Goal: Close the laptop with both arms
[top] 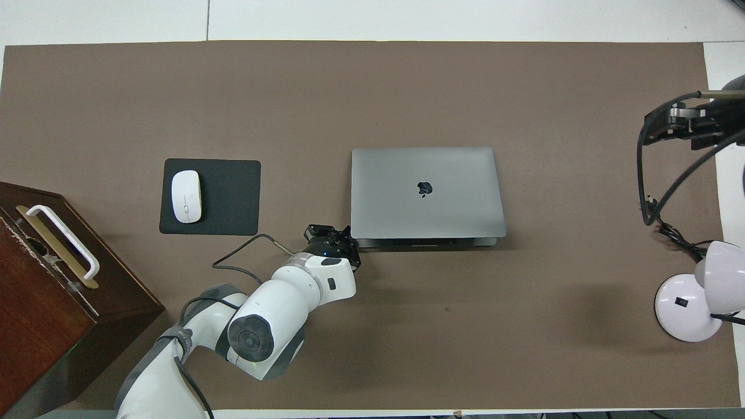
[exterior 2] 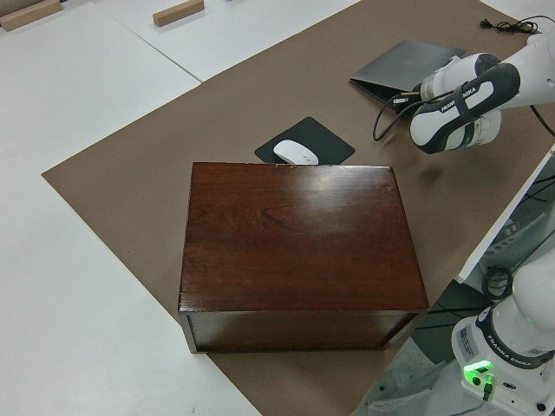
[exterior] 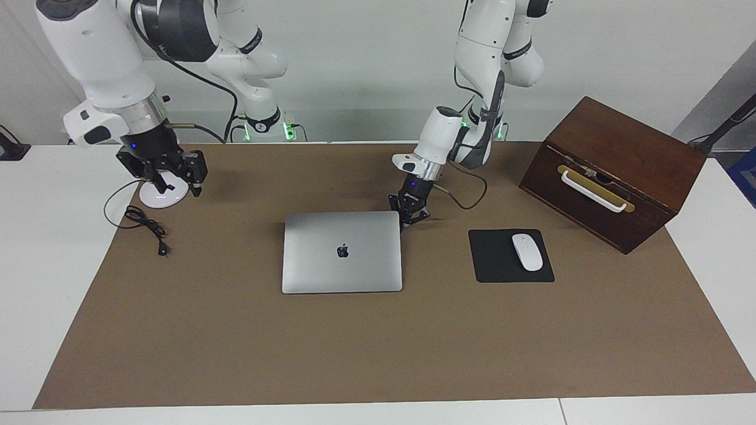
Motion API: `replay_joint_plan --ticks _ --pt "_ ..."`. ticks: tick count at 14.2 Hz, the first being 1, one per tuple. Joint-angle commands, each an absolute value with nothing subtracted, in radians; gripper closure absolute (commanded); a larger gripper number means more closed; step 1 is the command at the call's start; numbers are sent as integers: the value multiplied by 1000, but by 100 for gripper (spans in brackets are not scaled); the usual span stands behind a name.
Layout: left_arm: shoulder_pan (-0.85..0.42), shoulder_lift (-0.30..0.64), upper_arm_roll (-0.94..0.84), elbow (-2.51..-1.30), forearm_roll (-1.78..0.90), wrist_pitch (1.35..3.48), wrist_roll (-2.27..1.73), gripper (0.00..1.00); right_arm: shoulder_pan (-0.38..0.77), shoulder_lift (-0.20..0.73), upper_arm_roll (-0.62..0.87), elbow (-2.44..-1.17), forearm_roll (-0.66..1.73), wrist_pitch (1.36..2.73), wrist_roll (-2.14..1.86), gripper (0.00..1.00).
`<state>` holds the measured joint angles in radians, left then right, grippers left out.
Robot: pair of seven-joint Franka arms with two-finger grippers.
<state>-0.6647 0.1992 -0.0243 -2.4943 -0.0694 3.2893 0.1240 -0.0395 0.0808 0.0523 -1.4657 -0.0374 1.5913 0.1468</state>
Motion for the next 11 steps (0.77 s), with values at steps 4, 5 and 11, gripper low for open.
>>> replay_joint_plan --ticks 4,5,11 --pt "-609 -67 -17 -2488 -77 2856 135 100 -66 -73 49 -1650 -48 1624 141 31" --pt "-594 -81 -15 -2447 -77 2765 135 100 -75 -96 49 -1699 -46 1667 143 28" --pt "-467 -100 -12 -2241 -77 2427 130 1 -92 -101 57 -1710 -35 1704 114 25"
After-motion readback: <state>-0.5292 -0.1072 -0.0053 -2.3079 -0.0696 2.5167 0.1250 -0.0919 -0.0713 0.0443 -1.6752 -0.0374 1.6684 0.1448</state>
